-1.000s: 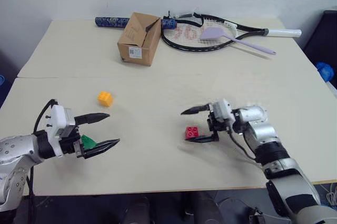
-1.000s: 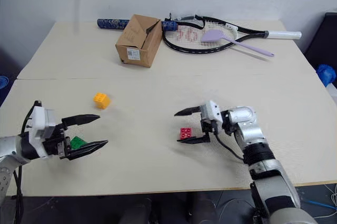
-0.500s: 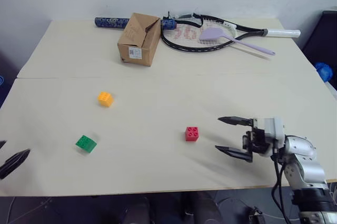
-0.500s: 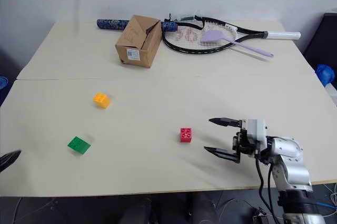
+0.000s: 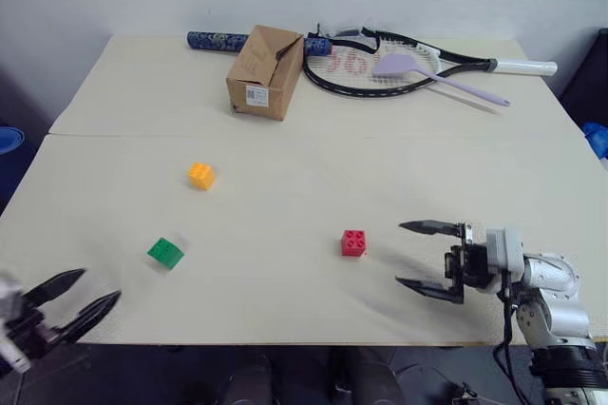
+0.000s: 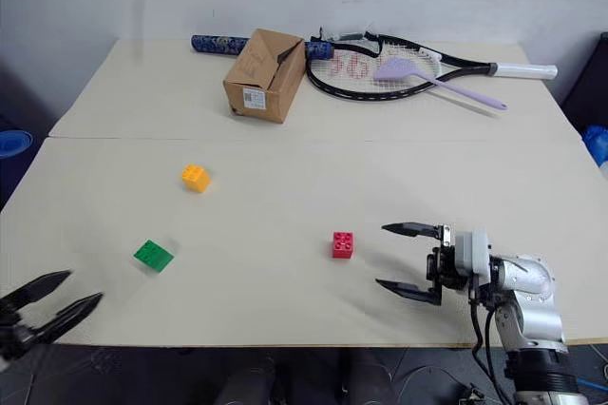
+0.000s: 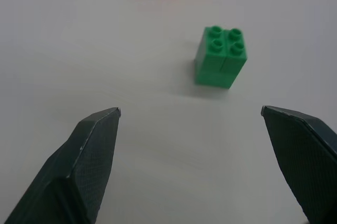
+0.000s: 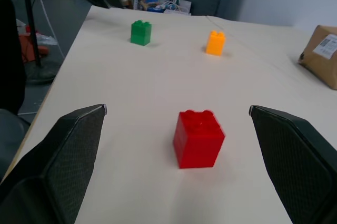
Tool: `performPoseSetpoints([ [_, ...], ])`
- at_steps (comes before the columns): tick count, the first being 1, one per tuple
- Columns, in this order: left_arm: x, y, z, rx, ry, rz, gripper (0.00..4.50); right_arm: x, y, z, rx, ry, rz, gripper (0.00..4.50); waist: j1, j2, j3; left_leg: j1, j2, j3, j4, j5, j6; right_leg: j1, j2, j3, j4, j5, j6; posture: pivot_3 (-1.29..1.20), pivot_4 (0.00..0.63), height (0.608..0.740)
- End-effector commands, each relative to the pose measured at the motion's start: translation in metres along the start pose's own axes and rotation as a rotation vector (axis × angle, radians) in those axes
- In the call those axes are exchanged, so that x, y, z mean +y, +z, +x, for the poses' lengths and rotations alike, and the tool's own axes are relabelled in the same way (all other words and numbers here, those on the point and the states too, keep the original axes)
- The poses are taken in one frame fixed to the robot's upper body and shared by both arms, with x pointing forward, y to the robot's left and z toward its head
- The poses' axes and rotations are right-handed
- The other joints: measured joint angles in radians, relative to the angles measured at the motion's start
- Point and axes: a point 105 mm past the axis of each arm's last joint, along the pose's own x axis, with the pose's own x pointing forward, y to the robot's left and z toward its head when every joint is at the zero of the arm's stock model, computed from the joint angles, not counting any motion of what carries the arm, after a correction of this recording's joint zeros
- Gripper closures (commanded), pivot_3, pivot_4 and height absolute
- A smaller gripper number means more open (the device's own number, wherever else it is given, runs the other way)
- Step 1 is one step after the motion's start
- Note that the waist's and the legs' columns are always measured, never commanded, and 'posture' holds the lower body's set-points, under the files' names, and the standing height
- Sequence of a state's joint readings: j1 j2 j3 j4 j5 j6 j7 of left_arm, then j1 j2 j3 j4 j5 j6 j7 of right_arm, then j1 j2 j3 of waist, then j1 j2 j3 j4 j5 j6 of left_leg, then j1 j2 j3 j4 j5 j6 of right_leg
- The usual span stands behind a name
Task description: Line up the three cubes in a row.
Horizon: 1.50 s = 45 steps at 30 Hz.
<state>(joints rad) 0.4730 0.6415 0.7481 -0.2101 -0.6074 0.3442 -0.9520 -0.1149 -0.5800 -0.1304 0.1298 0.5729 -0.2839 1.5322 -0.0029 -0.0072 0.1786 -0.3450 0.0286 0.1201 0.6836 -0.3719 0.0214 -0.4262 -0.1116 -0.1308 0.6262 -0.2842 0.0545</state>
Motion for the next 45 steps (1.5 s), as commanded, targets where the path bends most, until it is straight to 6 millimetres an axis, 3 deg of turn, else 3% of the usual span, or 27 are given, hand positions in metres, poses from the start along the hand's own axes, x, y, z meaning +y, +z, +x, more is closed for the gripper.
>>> performPoseSetpoints([
  [1, -0.006, 0.005, 0.024, -0.019, -0.002, 0.060, 0.00, 0.007, 0.003, -0.003, -0.012, 0.027, -0.029, 0.04, -0.001, 0.001, 0.000, 0.000, 0.000, 0.000, 0.000, 0.000, 0.000, 0.000, 0.000, 0.000, 0.000, 0.000, 0.000, 0.00, 0.150, 0.740],
  [4, 0.002, 0.002, 0.041, -0.020, 0.046, 0.073, 0.00, 0.012, 0.003, -0.002, -0.013, 0.028, -0.031, 0.04, -0.002, 0.001, 0.000, 0.001, 0.000, 0.001, 0.000, 0.000, 0.000, 0.001, 0.001, 0.000, 0.000, 0.000, 0.000, 0.00, 0.150, 0.740],
  [10, -0.006, -0.001, 0.058, -0.044, -0.003, 0.049, 0.00, 0.016, 0.008, -0.007, 0.011, 0.018, -0.034, 0.04, 0.000, 0.000, 0.000, 0.002, 0.000, 0.001, 0.000, 0.000, 0.000, 0.001, 0.001, 0.000, 0.000, 0.000, 0.000, 0.00, 0.150, 0.740],
  [14, -0.009, -0.004, 0.063, -0.041, -0.019, 0.055, 0.85, 0.013, 0.014, -0.004, 0.018, 0.000, -0.047, 0.00, 0.001, 0.000, 0.000, 0.002, 0.000, 0.001, 0.000, 0.000, 0.000, 0.002, 0.001, 0.000, 0.000, 0.000, 0.000, 0.00, 0.150, 0.740],
  [21, -0.023, 0.000, 0.063, -0.048, -0.144, 0.096, 2.98, 0.011, 0.020, -0.003, 0.024, -0.045, -0.044, 0.00, 0.001, 0.000, 0.000, 0.002, 0.000, 0.001, 0.000, 0.000, 0.000, 0.002, 0.001, 0.000, 0.000, 0.000, 0.000, 0.00, 0.150, 0.740],
  [24, -0.042, 0.023, 0.084, -0.070, -0.311, 0.175, 3.01, 0.012, 0.024, -0.011, 0.057, -0.068, -0.039, 0.00, 0.016, 0.001, 0.000, 0.002, 0.000, 0.001, 0.000, 0.000, 0.000, 0.002, 0.001, 0.000, 0.000, 0.000, 0.000, 0.00, 0.150, 0.740],
  [28, -0.076, 0.032, 0.109, -0.007, -0.609, 0.369, 3.01, 0.009, 0.027, -0.016, 0.087, -0.088, -0.042, 0.00, 0.029, 0.001, 0.000, 0.003, -0.001, 0.001, 0.000, 0.001, 0.001, 0.003, 0.000, 0.000, 0.000, 0.000, 0.000, 0.00, 0.150, 0.740],
  [33, -0.126, 0.058, 0.165, -0.041, -0.898, 0.496, 3.01, 0.009, 0.033, -0.014, 0.101, -0.121, -0.038, 0.00, 0.029, 0.002, 0.000, 0.003, -0.002, 0.001, 0.000, 0.002, 0.001, 0.004, 0.001, -0.001, 0.000, 0.000, 0.001, 0.00, 0.150, 0.740],
  [37, -0.135, 0.052, 0.187, 0.019, -0.998, 0.591, 3.01, 0.011, 0.037, -0.010, 0.103, -0.139, -0.037, 0.00, 0.017, 0.002, 0.000, 0.005, 0.000, 0.005, 0.001, 0.003, 0.000, 0.005, 0.007, 0.001, 0.002, 0.001, 0.001, 0.00, 0.150, 0.740],
  [45, -0.140, 0.049, 0.221, 0.047, -1.000, 0.617, 3.01, 0.019, 0.043, -0.011, 0.122, -0.208, -0.032, 0.00, 0.026, 0.000, 0.001, 0.006, 0.002, 0.006, 0.002, 0.003, 0.000, 0.005, 0.010, 0.004, -0.001, 0.001, 0.001, 0.00, 0.150, 0.740],
])
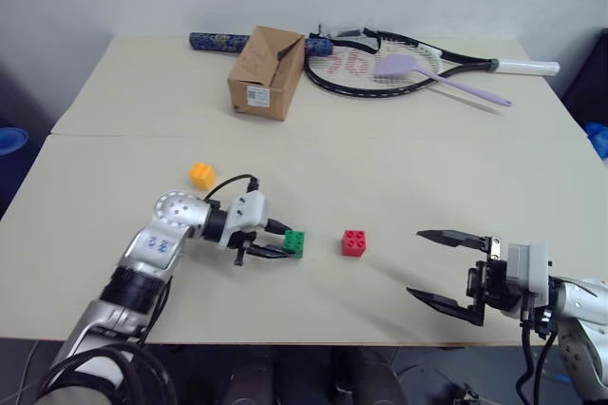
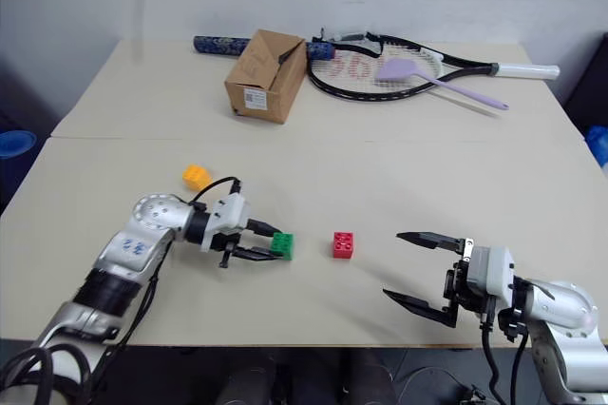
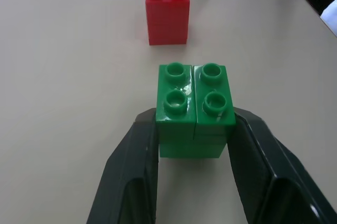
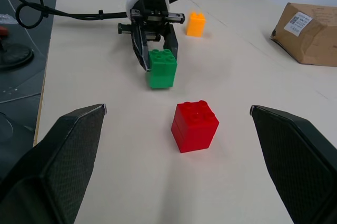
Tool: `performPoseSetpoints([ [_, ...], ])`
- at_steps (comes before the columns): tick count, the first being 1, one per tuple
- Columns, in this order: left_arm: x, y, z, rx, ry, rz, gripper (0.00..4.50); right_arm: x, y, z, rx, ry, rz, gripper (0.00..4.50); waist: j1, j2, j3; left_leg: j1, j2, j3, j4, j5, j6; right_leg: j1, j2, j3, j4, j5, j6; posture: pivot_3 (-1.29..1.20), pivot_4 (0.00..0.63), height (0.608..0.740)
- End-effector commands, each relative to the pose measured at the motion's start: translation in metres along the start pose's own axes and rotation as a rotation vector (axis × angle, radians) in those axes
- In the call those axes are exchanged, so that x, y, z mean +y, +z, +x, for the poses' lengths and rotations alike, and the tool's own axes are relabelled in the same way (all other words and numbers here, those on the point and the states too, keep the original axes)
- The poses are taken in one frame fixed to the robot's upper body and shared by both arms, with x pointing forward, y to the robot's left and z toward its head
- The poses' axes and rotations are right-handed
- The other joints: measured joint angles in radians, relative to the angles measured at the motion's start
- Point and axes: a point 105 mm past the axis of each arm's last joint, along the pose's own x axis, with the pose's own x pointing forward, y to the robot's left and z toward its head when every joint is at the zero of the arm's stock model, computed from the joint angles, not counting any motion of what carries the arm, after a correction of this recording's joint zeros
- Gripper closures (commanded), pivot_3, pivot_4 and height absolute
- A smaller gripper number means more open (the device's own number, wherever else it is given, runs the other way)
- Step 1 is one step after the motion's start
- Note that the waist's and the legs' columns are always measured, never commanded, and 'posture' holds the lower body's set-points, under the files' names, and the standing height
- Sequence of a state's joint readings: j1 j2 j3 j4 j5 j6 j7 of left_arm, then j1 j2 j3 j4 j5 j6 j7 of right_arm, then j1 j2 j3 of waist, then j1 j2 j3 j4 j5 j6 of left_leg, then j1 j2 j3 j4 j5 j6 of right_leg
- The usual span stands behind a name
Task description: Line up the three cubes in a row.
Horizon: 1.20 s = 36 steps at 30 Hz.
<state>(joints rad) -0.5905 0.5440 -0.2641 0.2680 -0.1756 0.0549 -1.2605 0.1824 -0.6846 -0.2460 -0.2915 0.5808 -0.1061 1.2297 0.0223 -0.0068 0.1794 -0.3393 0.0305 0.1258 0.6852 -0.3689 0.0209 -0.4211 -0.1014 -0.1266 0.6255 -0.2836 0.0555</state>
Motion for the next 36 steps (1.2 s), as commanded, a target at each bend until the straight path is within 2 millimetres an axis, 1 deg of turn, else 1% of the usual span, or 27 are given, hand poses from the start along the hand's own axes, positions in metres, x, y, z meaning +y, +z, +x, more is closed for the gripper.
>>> performPoseSetpoints([
  [1, 0.004, 0.002, 0.002, -0.002, 0.005, 0.024, 3.01, 0.000, 0.013, -0.001, -0.014, -0.031, -0.042, 0.00, 0.001, 0.000, 0.000, 0.000, 0.000, 0.000, 0.000, 0.000, 0.000, 0.000, 0.000, 0.000, 0.000, 0.000, 0.000, 0.00, 0.150, 0.740],
  [7, -0.002, 0.001, 0.002, -0.007, -0.038, 0.004, 3.01, 0.001, 0.014, 0.000, -0.011, -0.043, -0.037, 0.00, 0.001, 0.000, 0.000, 0.000, 0.000, 0.000, 0.000, 0.000, 0.000, 0.000, -0.001, 0.000, 0.000, 0.000, 0.000, 0.00, 0.150, 0.740],
  [9, -0.002, 0.001, -0.001, -0.012, -0.036, -0.018, 2.29, 0.000, 0.014, 0.001, -0.011, -0.047, -0.037, 0.00, 0.001, 0.000, 0.000, 0.000, 0.000, 0.000, 0.000, 0.000, 0.000, 0.000, -0.001, 0.000, 0.000, 0.000, 0.000, 0.00, 0.150, 0.740],
  [10, -0.003, 0.001, -0.002, -0.015, -0.035, -0.022, 2.06, -0.001, 0.014, 0.001, -0.011, -0.049, -0.036, 0.00, 0.001, 0.000, 0.000, 0.000, 0.000, 0.000, 0.000, 0.000, 0.000, 0.000, -0.001, 0.000, 0.000, 0.000, 0.000, 0.00, 0.150, 0.740],
  [14, 0.003, 0.007, -0.014, -0.045, 0.043, 0.022, 0.78, -0.005, 0.013, 0.004, -0.016, -0.047, -0.034, 0.00, 0.000, 0.000, 0.000, 0.000, 0.000, 0.000, 0.000, 0.000, 0.000, 0.000, -0.001, 0.000, 0.000, 0.000, 0.000, 0.00, 0.150, 0.740],
  [15, -0.002, 0.009, -0.017, -0.052, 0.019, -0.009, 0.54, -0.006, 0.013, 0.005, -0.017, -0.046, -0.035, 0.00, 0.000, 0.000, 0.000, 0.000, 0.000, -0.001, 0.000, 0.000, 0.000, 0.000, -0.001, 0.000, 0.000, 0.000, 0.000, 0.00, 0.150, 0.740],
  [16, -0.003, 0.007, -0.028, -0.033, 0.059, 0.011, 0.24, -0.008, 0.014, 0.006, -0.018, -0.040, -0.041, 0.00, 0.000, 0.000, 0.000, 0.000, 0.000, -0.001, 0.000, 0.000, 0.000, 0.000, -0.001, 0.000, 0.000, 0.000, 0.000, 0.00, 0.150, 0.740],
  [17, -0.003, 0.006, -0.036, -0.016, 0.090, 0.029, 0.24, -0.010, 0.014, 0.006, -0.019, -0.035, -0.045, 0.00, -0.005, 0.000, 0.000, 0.000, 0.000, -0.001, 0.000, 0.000, 0.000, 0.000, -0.001, 0.000, 0.000, 0.000, 0.000, 0.00, 0.150, 0.740],
  [18, -0.009, 0.001, -0.052, 0.030, 0.112, 0.057, 0.24, -0.013, 0.015, 0.006, -0.019, -0.033, -0.051, 0.00, -0.012, 0.000, 0.000, 0.000, 0.001, 0.000, 0.000, 0.000, 0.000, 0.000, -0.001, 0.000, 0.001, 0.000, 0.000, 0.00, 0.150, 0.740],
  [19, -0.014, -0.002, -0.069, 0.036, 0.152, 0.037, 0.24, -0.014, 0.015, 0.006, -0.018, -0.035, -0.052, 0.00, -0.019, 0.000, 0.000, 0.001, 0.001, 0.000, 0.000, 0.000, 0.000, 0.000, -0.001, 0.001, 0.001, 0.000, 0.000, 0.00, 0.150, 0.740],
  [21, -0.023, -0.001, -0.089, 0.026, 0.205, -0.006, 0.24, -0.015, 0.013, 0.004, -0.016, -0.038, -0.050, 0.00, -0.026, 0.000, 0.000, 0.001, 0.002, -0.001, -0.001, 0.000, -0.001, 0.000, 0.000, 0.000, 0.001, 0.000, 0.000, 0.00, 0.150, 0.740],
  [22, -0.030, -0.005, -0.102, 0.018, 0.261, -0.053, 0.24, -0.014, 0.013, 0.003, -0.019, -0.046, -0.045, 0.00, -0.025, 0.000, 0.000, 0.001, 0.003, -0.001, -0.001, 0.000, -0.001, 0.000, 0.000, 0.000, 0.001, 0.000, -0.001, 0.00, 0.150, 0.740],
  [23, -0.036, -0.008, -0.111, 0.020, 0.296, -0.081, 0.24, -0.014, 0.013, 0.003, -0.022, -0.051, -0.042, 0.00, -0.024, 0.000, 0.001, 0.001, 0.003, -0.002, -0.001, 0.000, -0.001, 0.000, -0.001, 0.000, 0.001, -0.001, -0.001, 0.00, 0.150, 0.740],
  [24, -0.043, -0.012, -0.125, 0.011, 0.366, -0.116, 0.24, -0.017, 0.015, 0.002, -0.033, -0.082, -0.042, 0.00, -0.024, 0.000, 0.001, 0.001, 0.002, -0.002, -0.001, -0.001, -0.001, 0.000, -0.002, 0.000, 0.000, -0.001, -0.001, 0.00, 0.150, 0.740],
  [25, -0.048, -0.015, -0.139, -0.012, 0.457, -0.153, 0.11, -0.020, 0.017, 0.002, -0.046, -0.118, -0.044, 0.00, -0.024, 0.000, 0.001, 0.001, 0.002, -0.002, -0.001, -0.001, 0.000, 0.000, -0.003, 0.000, 0.000, -0.001, -0.001, 0.00, 0.150, 0.740],
  [26, -0.051, -0.016, -0.148, -0.031, 0.536, -0.175, 0.11, -0.023, 0.019, 0.001, -0.057, -0.146, -0.046, 0.00, -0.024, 0.000, 0.001, 0.001, 0.001, -0.002, -0.001, -0.001, 0.000, 0.000, -0.004, 0.000, 0.000, -0.001, -0.001, 0.00, 0.150, 0.740],
  [28, -0.055, -0.018, -0.160, -0.054, 0.639, -0.208, 0.11, -0.025, 0.021, 0.000, -0.071, -0.178, -0.048, 0.00, -0.018, 0.000, 0.001, 0.001, 0.001, -0.003, -0.001, -0.001, 0.001, 0.000, -0.006, 0.000, -0.001, -0.001, -0.001, 0.00, 0.150, 0.740],
  [30, -0.061, -0.032, -0.191, -0.108, 0.875, -0.292, 0.11, -0.028, 0.027, 0.002, -0.105, -0.222, -0.051, 0.00, -0.012, 0.000, 0.001, 0.001, -0.001, -0.005, -0.001, -0.002, 0.002, 0.001, -0.008, -0.002, -0.001, -0.001, -0.001, 0.00, 0.150, 0.740],
  [33, -0.071, -0.047, -0.227, -0.190, 1.160, -0.383, 0.11, -0.029, 0.030, 0.006, -0.128, -0.233, -0.047, 0.00, -0.012, 0.000, 0.001, 0.003, -0.001, -0.005, -0.001, -0.003, 0.001, 0.003, -0.008, -0.002, -0.001, 0.000, -0.001, 0.00, 0.150, 0.740],
  [34, -0.073, -0.049, -0.235, -0.225, 1.227, -0.412, 0.11, -0.029, 0.031, 0.008, -0.131, -0.225, -0.037, 0.00, -0.011, 0.000, 0.001, 0.003, -0.001, -0.005, -0.002, -0.003, 0.001, 0.003, -0.008, -0.002, -0.001, 0.000, -0.001, 0.00, 0.150, 0.740],
  [36, -0.074, -0.051, -0.244, -0.270, 1.313, -0.438, 0.11, -0.028, 0.031, 0.011, -0.139, -0.210, -0.007, 0.00, -0.006, 0.000, 0.001, 0.003, -0.001, -0.005, -0.002, -0.003, 0.001, 0.003, -0.008, -0.002, -0.001, 0.000, -0.001, 0.00, 0.150, 0.740],
])
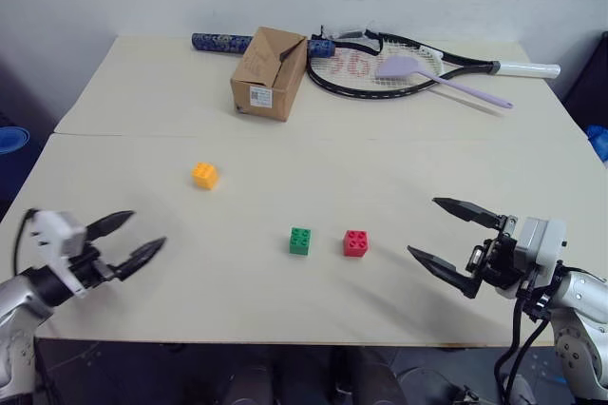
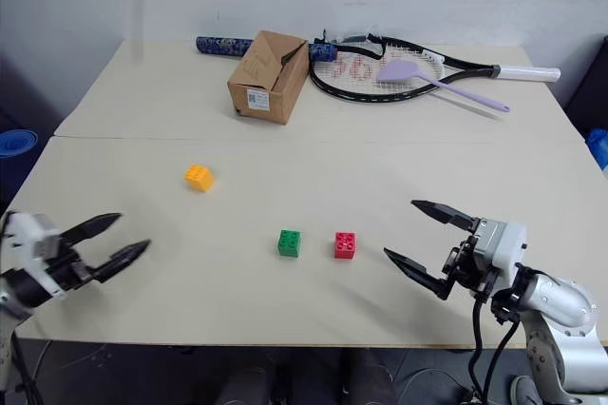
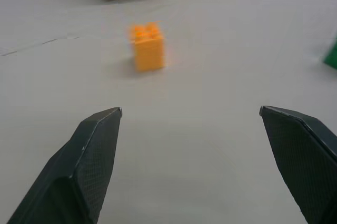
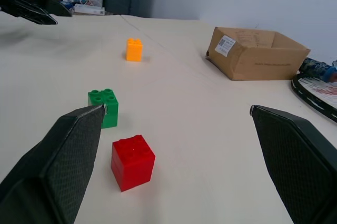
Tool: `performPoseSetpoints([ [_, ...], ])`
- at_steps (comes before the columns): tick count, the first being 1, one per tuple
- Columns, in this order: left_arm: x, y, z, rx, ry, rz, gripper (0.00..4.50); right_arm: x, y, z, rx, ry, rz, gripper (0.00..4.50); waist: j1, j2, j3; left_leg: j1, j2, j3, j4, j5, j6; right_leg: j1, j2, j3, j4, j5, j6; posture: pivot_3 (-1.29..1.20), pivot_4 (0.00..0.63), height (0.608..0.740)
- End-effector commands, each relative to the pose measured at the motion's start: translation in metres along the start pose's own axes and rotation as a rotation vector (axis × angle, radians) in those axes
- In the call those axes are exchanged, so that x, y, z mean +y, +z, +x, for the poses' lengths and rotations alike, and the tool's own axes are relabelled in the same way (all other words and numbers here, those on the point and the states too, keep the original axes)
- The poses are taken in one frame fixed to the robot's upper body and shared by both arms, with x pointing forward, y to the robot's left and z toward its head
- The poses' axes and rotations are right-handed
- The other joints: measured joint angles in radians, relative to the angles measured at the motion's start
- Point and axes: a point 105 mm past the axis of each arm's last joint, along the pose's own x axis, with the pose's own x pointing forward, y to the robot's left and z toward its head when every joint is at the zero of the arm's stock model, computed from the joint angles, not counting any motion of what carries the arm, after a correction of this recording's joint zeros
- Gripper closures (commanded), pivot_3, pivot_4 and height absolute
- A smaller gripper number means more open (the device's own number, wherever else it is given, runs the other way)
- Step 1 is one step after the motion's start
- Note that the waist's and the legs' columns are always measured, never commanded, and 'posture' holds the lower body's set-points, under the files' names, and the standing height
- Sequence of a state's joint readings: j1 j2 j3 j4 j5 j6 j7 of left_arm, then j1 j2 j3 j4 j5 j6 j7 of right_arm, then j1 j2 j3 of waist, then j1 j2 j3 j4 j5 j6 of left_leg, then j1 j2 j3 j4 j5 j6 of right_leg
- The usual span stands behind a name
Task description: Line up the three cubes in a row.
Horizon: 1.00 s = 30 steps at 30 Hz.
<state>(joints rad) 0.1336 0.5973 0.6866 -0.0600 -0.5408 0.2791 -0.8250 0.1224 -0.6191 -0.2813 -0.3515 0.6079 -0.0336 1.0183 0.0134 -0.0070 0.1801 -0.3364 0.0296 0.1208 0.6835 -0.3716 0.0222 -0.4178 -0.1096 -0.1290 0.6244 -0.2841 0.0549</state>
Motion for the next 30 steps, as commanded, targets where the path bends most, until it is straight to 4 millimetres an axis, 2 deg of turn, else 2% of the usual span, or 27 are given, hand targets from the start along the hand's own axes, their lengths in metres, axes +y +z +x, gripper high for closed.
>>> performPoseSetpoints([
  [1, 0.017, 0.014, -0.009, -0.089, 0.147, -0.043, 0.11, 0.002, 0.011, 0.005, -0.044, 0.023, 0.028, 0.00, 0.005, 0.000, 0.000, 0.000, 0.000, 0.000, 0.000, 0.000, 0.000, 0.000, 0.000, 0.000, 0.000, 0.000, 0.000, 0.00, 0.150, 0.740],
  [3, 0.012, 0.024, 0.007, -0.140, 0.153, -0.073, 0.11, 0.001, 0.012, 0.008, -0.048, 0.029, 0.014, 0.00, 0.012, 0.000, 0.000, 0.001, 0.000, 0.000, 0.000, 0.000, 0.000, 0.001, 0.000, 0.000, 0.000, 0.000, 0.000, 0.00, 0.150, 0.740],
  [6, -0.004, 0.043, 0.046, -0.194, 0.106, -0.118, 0.11, -0.001, 0.014, 0.011, -0.049, 0.016, -0.007, 0.00, 0.024, -0.001, 0.000, 0.001, -0.001, -0.001, 0.000, 0.000, 0.001, 0.002, -0.001, -0.002, -0.001, 0.000, 0.000, 0.00, 0.150, 0.740],
  [9, -0.009, 0.048, 0.077, -0.172, 0.125, -0.181, 0.11, -0.001, 0.012, 0.012, -0.046, -0.002, -0.015, 0.00, 0.023, -0.002, -0.001, 0.001, -0.002, -0.002, 0.000, 0.000, 0.000, 0.003, -0.001, -0.002, -0.001, 0.001, 0.001, 0.00, 0.150, 0.740],
  [12, -0.014, 0.044, 0.097, -0.105, 0.084, -0.174, 0.11, 0.001, 0.011, 0.013, -0.048, -0.015, -0.019, 0.00, 0.008, -0.002, -0.001, 0.001, -0.001, -0.001, -0.001, 0.000, 0.000, 0.003, 0.001, -0.003, 0.000, 0.001, 0.001, 0.00, 0.150, 0.740],
  [14, -0.024, 0.034, 0.109, -0.028, 0.027, -0.092, 0.11, 0.001, 0.009, 0.014, -0.048, -0.019, -0.022, 0.00, -0.003, -0.002, -0.001, 0.001, 0.000, 0.001, -0.001, 0.000, 0.000, 0.003, 0.003, -0.002, 0.000, 0.001, 0.002, 0.00, 0.150, 0.740],
  [17, -0.021, 0.022, 0.133, 0.028, 0.061, -0.034, 0.11, 0.002, 0.003, 0.016, -0.050, -0.027, -0.028, 0.00, -0.007, -0.002, -0.001, 0.001, 0.000, 0.001, -0.001, 0.000, 0.000, 0.003, 0.005, -0.002, -0.001, 0.001, 0.002, 0.00, 0.150, 0.740],
  [21, -0.018, 0.018, 0.153, 0.030, 0.081, -0.007, 0.11, 0.007, -0.005, 0.014, -0.046, -0.036, -0.031, 0.00, -0.006, -0.002, -0.001, 0.001, 0.001, 0.000, 0.000, 0.001, -0.001, 0.003, 0.005, -0.002, -0.002, 0.001, 0.002, 0.00, 0.150, 0.740],
  [26, -0.026, 0.005, 0.159, 0.064, 0.019, 0.015, 0.11, 0.008, -0.008, 0.011, -0.049, -0.061, -0.048, 0.00, -0.012, -0.002, -0.001, 0.000, 0.001, 0.001, -0.001, 0.001, -0.001, 0.003, 0.005, -0.002, -0.001, 0.001, 0.002, 0.00, 0.150, 0.740],
  [30, -0.025, -0.005, 0.162, 0.108, 0.027, 0.022, 0.98, 0.011, -0.014, 0.004, -0.045, -0.068, -0.049, 0.00, -0.012, -0.002, -0.001, 0.000, 0.001, 0.001, -0.001, 0.001, -0.001, 0.003, 0.005, -0.002, -0.001, 0.001, 0.002, 0.00, 0.150, 0.740],
])
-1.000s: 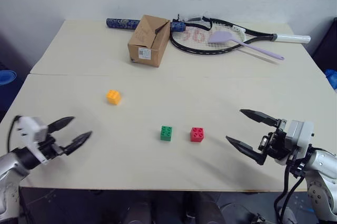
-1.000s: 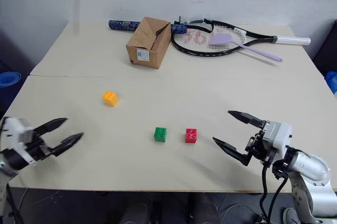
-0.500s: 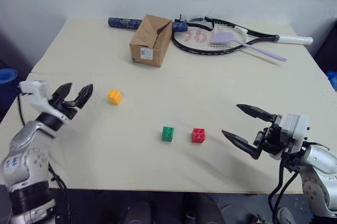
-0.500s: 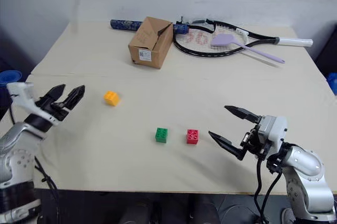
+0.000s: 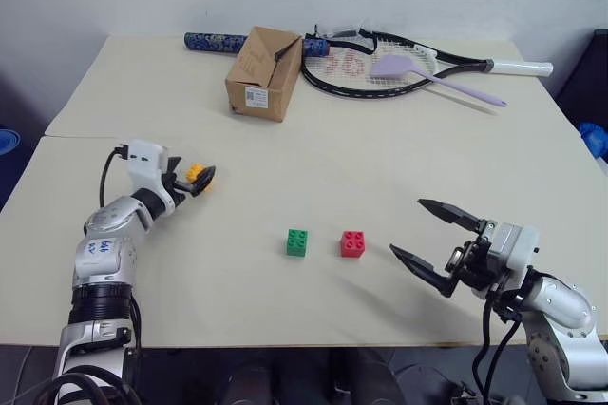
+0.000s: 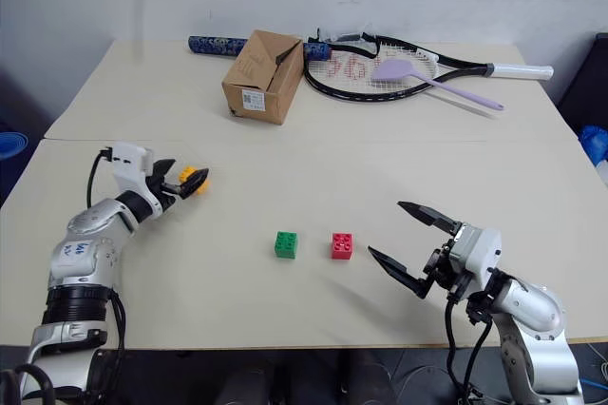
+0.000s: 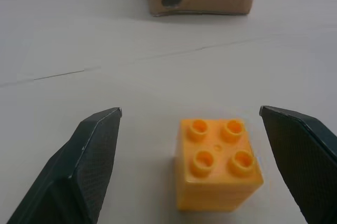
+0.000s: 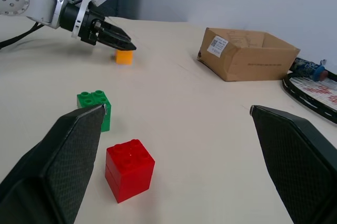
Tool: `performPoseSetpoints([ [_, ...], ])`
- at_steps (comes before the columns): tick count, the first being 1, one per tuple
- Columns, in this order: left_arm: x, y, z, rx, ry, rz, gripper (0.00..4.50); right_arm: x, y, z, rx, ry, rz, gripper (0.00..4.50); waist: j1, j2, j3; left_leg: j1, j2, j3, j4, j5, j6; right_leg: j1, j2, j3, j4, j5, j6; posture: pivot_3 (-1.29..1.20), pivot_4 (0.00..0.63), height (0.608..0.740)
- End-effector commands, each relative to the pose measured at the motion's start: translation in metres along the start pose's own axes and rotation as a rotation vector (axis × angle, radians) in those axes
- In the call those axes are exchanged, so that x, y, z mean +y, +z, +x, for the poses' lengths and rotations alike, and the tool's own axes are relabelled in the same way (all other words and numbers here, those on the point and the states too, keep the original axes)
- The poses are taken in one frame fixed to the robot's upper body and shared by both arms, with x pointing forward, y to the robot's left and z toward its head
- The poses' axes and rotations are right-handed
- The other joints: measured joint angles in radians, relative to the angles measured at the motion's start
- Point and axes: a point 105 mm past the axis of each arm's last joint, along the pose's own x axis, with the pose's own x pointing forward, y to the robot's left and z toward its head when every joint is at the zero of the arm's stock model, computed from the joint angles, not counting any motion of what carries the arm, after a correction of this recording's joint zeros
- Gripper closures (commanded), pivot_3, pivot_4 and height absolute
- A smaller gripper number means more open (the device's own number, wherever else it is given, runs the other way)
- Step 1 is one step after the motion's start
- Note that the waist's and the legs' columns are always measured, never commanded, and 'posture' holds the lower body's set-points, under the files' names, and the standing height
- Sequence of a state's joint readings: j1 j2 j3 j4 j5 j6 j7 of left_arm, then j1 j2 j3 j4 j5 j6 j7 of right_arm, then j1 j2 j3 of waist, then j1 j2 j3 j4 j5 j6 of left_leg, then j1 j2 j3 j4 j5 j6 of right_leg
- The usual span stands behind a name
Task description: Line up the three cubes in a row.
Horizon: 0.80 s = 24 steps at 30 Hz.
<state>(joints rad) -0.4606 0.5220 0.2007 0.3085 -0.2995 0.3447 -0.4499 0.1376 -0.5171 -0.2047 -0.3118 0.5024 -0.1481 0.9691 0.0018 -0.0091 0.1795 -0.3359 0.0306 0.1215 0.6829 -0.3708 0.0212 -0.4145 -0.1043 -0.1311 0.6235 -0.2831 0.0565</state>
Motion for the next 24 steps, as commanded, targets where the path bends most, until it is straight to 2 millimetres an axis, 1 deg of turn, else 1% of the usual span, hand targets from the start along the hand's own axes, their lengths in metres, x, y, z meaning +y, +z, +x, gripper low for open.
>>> performPoseSetpoints([
  [1, 0.003, 0.005, 0.002, -0.013, 0.006, 0.029, 1.32, 0.000, 0.002, -0.006, -0.024, -0.017, -0.036, 0.00, 0.000, 0.000, 0.000, 0.000, 0.000, 0.000, 0.000, 0.000, 0.000, 0.000, 0.000, 0.000, 0.000, 0.000, 0.000, 0.00, 0.150, 0.740],
  [3, 0.000, 0.007, 0.003, -0.027, -0.014, 0.043, 1.90, 0.000, -0.001, -0.008, -0.025, -0.022, -0.038, 0.00, 0.000, 0.000, 0.000, 0.000, 0.000, 0.000, 0.000, 0.000, 0.000, 0.000, 0.000, 0.000, 0.000, 0.000, 0.000, 0.00, 0.150, 0.740],
  [6, -0.004, 0.019, 0.002, -0.083, -0.050, 0.063, 2.86, 0.000, -0.005, -0.011, -0.023, -0.026, -0.041, 0.00, 0.000, 0.000, 0.000, 0.000, 0.000, 0.000, 0.000, 0.000, 0.000, 0.000, 0.000, 0.000, 0.000, 0.000, 0.000, 0.00, 0.150, 0.740],
  [7, -0.005, 0.023, 0.001, -0.100, -0.068, 0.068, 3.01, 0.000, -0.005, -0.012, -0.024, -0.024, -0.042, 0.00, 0.000, 0.000, 0.000, 0.000, 0.000, 0.000, 0.000, 0.000, 0.000, 0.000, -0.001, 0.000, 0.000, 0.000, 0.000, 0.00, 0.150, 0.740],
  [8, -0.009, 0.029, -0.002, -0.127, -0.121, 0.078, 2.98, 0.000, -0.005, -0.012, -0.024, -0.023, -0.043, 0.00, 0.000, 0.000, 0.000, 0.000, 0.000, 0.000, 0.000, 0.000, 0.000, 0.000, -0.001, 0.000, 0.000, 0.000, 0.000, 0.00, 0.150, 0.740],
  [10, -0.021, 0.039, -0.014, -0.153, -0.286, 0.125, 2.98, 0.000, -0.007, -0.015, -0.017, -0.018, -0.041, 0.00, 0.000, 0.000, 0.000, 0.000, 0.000, 0.000, 0.000, 0.000, 0.000, 0.000, -0.001, 0.000, 0.001, 0.000, 0.000, 0.00, 0.150, 0.740],
  [12, -0.029, 0.042, -0.024, -0.148, -0.410, 0.165, 2.98, 0.000, -0.008, -0.017, -0.010, -0.011, -0.037, 0.00, -0.003, 0.000, 0.000, 0.000, 0.000, 0.000, 0.000, 0.000, 0.000, 0.000, -0.001, 0.000, 0.001, 0.000, 0.000, 0.00, 0.150, 0.740],
  [14, -0.041, 0.042, -0.039, -0.128, -0.586, 0.216, 2.98, 0.000, -0.009, -0.020, 0.002, 0.004, -0.029, 0.00, -0.005, 0.000, 0.000, 0.000, 0.001, 0.000, 0.000, 0.000, -0.001, 0.000, 0.000, 0.000, 0.001, 0.000, 0.000, 0.00, 0.150, 0.740],
  [16, -0.051, 0.030, -0.053, -0.036, -0.771, 0.328, 2.98, -0.001, -0.014, -0.022, 0.021, 0.031, -0.017, 0.00, -0.004, 0.001, 0.000, 0.000, 0.000, 0.000, 0.000, 0.000, -0.001, 0.000, 0.000, 0.000, 0.001, 0.000, 0.000, 0.00, 0.150, 0.740],
  [17, -0.053, 0.025, -0.056, -0.007, -0.819, 0.356, 2.98, -0.001, -0.016, -0.023, 0.026, 0.039, -0.014, 0.00, -0.004, 0.001, 0.000, 0.000, 0.000, 0.000, 0.000, 0.000, -0.001, 0.000, 0.000, 0.000, 0.000, 0.000, 0.000, 0.00, 0.150, 0.740],
  [19, -0.062, 0.020, -0.067, -0.013, -0.993, 0.431, 2.98, -0.006, -0.018, -0.021, 0.029, 0.058, -0.019, 0.00, -0.004, 0.001, 0.000, 0.001, 0.000, 0.000, 0.000, 0.000, 0.000, 0.000, 0.000, 0.000, -0.001, 0.000, 0.000, 0.00, 0.150, 0.740],
  [21, -0.065, 0.014, -0.073, -0.007, -1.091, 0.493, 2.98, -0.010, -0.018, -0.018, 0.026, 0.071, -0.029, 0.00, -0.003, 0.001, 0.000, 0.001, 0.000, 0.000, 0.001, 0.000, 0.000, 0.000, -0.001, 0.000, -0.002, 0.000, 0.000, 0.00, 0.150, 0.740],
  [24, -0.061, 0.000, -0.078, 0.086, -1.167, 0.535, 2.98, -0.017, -0.013, -0.015, 0.020, 0.091, -0.051, 0.00, -0.003, 0.001, 0.000, 0.000, 0.000, 0.000, 0.001, 0.000, 0.000, 0.000, -0.001, 0.000, -0.002, 0.000, 0.000, 0.00, 0.150, 0.740],
])
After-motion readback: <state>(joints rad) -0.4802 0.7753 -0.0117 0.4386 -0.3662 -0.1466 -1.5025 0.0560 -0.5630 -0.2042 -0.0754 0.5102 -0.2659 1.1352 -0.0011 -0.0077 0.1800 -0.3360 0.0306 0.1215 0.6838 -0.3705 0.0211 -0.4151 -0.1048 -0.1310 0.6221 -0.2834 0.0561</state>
